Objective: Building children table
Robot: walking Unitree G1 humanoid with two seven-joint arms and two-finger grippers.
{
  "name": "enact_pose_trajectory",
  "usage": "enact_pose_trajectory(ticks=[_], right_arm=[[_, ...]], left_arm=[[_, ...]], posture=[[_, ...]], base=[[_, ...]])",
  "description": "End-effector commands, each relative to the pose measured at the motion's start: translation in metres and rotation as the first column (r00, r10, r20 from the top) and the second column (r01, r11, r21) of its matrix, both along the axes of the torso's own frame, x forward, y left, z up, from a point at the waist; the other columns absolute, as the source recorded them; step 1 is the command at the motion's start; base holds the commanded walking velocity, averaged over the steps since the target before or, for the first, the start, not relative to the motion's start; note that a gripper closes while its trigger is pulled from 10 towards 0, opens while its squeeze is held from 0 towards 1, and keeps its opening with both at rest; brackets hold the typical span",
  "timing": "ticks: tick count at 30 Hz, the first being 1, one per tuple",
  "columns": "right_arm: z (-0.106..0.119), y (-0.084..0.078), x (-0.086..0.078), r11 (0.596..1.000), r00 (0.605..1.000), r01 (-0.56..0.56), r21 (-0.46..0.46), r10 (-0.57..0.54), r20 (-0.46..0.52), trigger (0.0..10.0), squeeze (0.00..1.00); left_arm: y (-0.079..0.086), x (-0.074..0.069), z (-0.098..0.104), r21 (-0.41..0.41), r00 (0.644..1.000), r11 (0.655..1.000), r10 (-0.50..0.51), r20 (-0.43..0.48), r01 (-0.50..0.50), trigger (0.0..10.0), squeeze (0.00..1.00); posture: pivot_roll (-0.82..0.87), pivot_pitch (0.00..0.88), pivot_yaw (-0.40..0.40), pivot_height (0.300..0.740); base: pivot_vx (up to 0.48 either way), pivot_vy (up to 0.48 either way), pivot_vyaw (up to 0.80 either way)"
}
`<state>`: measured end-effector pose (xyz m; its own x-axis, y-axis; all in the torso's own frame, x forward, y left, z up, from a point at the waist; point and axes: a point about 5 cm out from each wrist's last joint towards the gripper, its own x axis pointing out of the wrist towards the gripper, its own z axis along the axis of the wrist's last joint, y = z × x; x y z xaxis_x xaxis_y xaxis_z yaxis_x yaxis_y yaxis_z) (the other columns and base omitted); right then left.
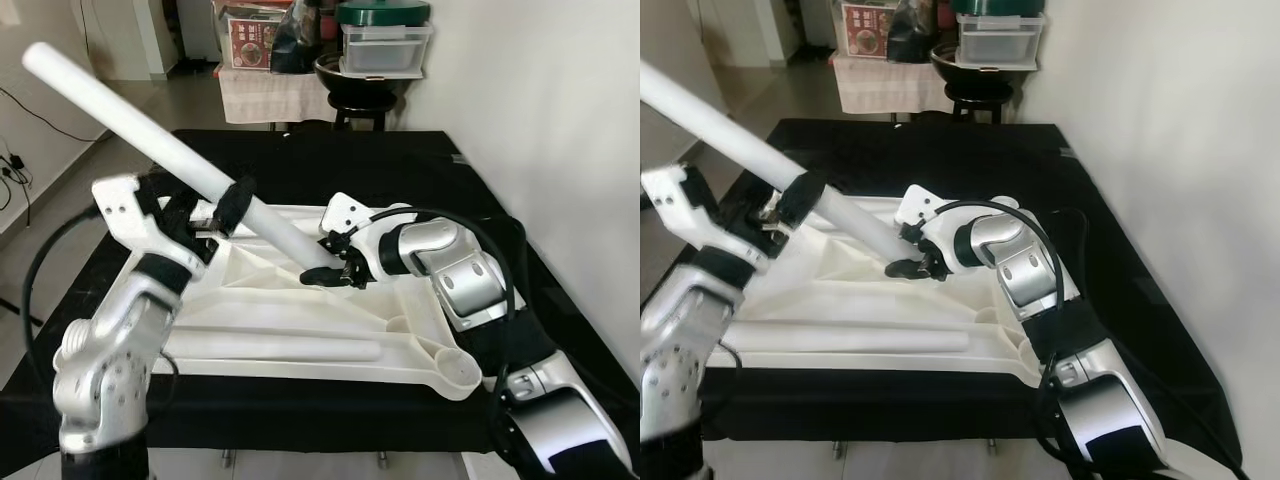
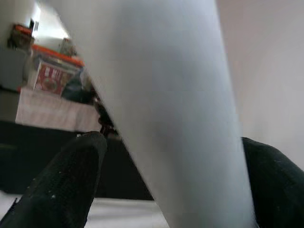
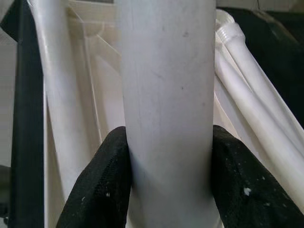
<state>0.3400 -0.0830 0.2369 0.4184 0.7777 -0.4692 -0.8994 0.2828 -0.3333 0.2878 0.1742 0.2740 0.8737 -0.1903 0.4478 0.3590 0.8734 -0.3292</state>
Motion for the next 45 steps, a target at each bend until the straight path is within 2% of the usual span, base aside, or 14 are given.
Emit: enact_pose_trajectory(ticks=[1, 5, 6, 7, 13, 22, 23, 24, 25, 28, 35, 36, 37, 45], right_arm=[[-0.001, 0.004, -0.004, 1.000, 1.000, -0.026, 0.012, 0.026, -0.012, 0.0, 0.00], [-0.002, 0.007, -0.009, 0.999, 0.999, -0.045, 0.016, 0.045, -0.012, 0.0, 0.00], [-0.005, 0.013, -0.012, 0.998, 0.998, -0.053, 0.034, 0.054, -0.024, 2.7, 0.00], [-0.009, 0.019, -0.012, 0.997, 0.998, -0.036, 0.062, 0.039, -0.043, 10.0, 0.00], [-0.018, 0.032, -0.008, 0.985, 0.995, 0.058, 0.161, -0.045, -0.084, 10.0, 0.00], [-0.025, 0.043, 0.003, 0.953, 0.978, 0.125, 0.278, -0.165, 0.125, 10.0, 0.00], [-0.029, 0.043, 0.006, 0.950, 0.974, 0.157, 0.272, -0.193, 0.114, 10.0, 0.27], [-0.029, 0.043, 0.006, 0.950, 0.974, 0.157, 0.272, -0.193, 0.114, 10.0, 0.27], [-0.030, 0.047, 0.006, 0.935, 0.979, 0.164, 0.315, -0.193, 0.063, 10.0, 1.00], [-0.016, 0.072, -0.012, 0.853, 0.999, 0.052, 0.519, -0.043, -0.029, 10.0, 1.00], [-0.010, 0.088, -0.015, 0.854, 0.998, 0.000, 0.520, -0.031, 0.050, 10.0, 1.00], [-0.012, 0.091, -0.015, 0.872, 0.998, -0.008, 0.489, -0.025, 0.061, 10.0, 0.79], [-0.018, 0.094, -0.015, 0.901, 0.998, -0.017, 0.434, -0.008, 0.056, 10.0, 0.00], [-0.047, 0.092, -0.008, 0.968, 0.994, 0.096, 0.233, -0.105, 0.026, 10.0, 0.00]], left_arm=[[0.004, 0.002, 0.000, 0.013, 1.000, 1.000, 0.022, -0.002, -0.022, 10.0, 0.00], [0.006, 0.008, 0.011, 0.021, 0.999, 1.000, 0.018, 0.031, -0.019, 10.0, 0.00], [0.005, 0.010, 0.019, 0.013, 0.998, 1.000, -0.009, 0.062, 0.008, 0.0, 0.00], [0.002, 0.012, 0.027, 0.015, 0.995, 0.999, -0.046, 0.090, 0.045, 0.0, 0.00], [-0.009, 0.015, 0.039, 0.034, 0.980, 0.988, -0.153, 0.124, 0.150, 0.0, 0.00], [-0.013, 0.016, 0.035, 0.036, 0.975, 0.979, -0.204, 0.088, 0.201, 0.0, 0.00], [-0.014, 0.016, 0.033, 0.035, 0.973, 0.977, -0.214, 0.083, 0.212, 0.0, 0.00], [-0.014, 0.016, 0.033, 0.035, 0.973, 0.977, -0.214, 0.083, 0.212, 0.0, 0.00], [-0.015, 0.015, 0.031, 0.041, 0.970, 0.973, -0.228, 0.079, 0.226, 0.0, 0.00], [-0.021, 0.015, 0.027, 0.046, 0.954, 0.956, -0.294, 0.062, 0.291, 0.0, 0.00], [-0.023, 0.015, 0.025, 0.066, 0.948, 0.947, -0.316, 0.046, 0.313, 0.0, 0.00], [-0.024, 0.014, 0.025, 0.071, 0.946, 0.946, -0.319, 0.047, 0.316, 0.0, 0.00], [-0.025, 0.014, 0.025, 0.078, 0.944, 0.944, -0.326, 0.052, 0.321, 0.0, 0.00], [-0.032, 0.015, 0.032, 0.100, 0.933, 0.934, -0.352, 0.075, 0.344, 0.0, 0.00]], posture=[[-0.15, 0.000, -0.001, 0.740], [-0.15, 0.000, 0.008, 0.740], [-0.16, 0.000, 0.014, 0.740], [-0.16, 0.000, 0.015, 0.740], [-0.15, 0.000, 0.018, 0.740], [-0.15, 0.000, 0.022, 0.740], [-0.15, 0.000, 0.022, 0.740], [-0.15, 0.000, 0.022, 0.740], [-0.15, 0.000, 0.022, 0.740], [-0.14, 0.000, 0.018, 0.740], [-0.14, 0.000, 0.015, 0.740], [-0.14, 0.000, 0.015, 0.740], [-0.14, 0.000, 0.008, 0.740], [-0.14, 0.000, 0.003, 0.740]], base=[[0.000, 0.000, 0.00], [0.000, 0.000, 0.00], [0.000, 0.000, 0.00], [0.000, 0.000, 0.00], [0.000, 0.000, 0.00], [0.000, 0.000, 0.00], [0.000, 0.000, 0.00], [0.000, 0.000, 0.00], [0.000, 0.000, 0.00], [0.000, 0.000, 0.00], [0.000, 0.000, 0.00], [0.000, 0.000, 0.00], [0.000, 0.000, 0.00], [0.000, 0.000, 0.00]])
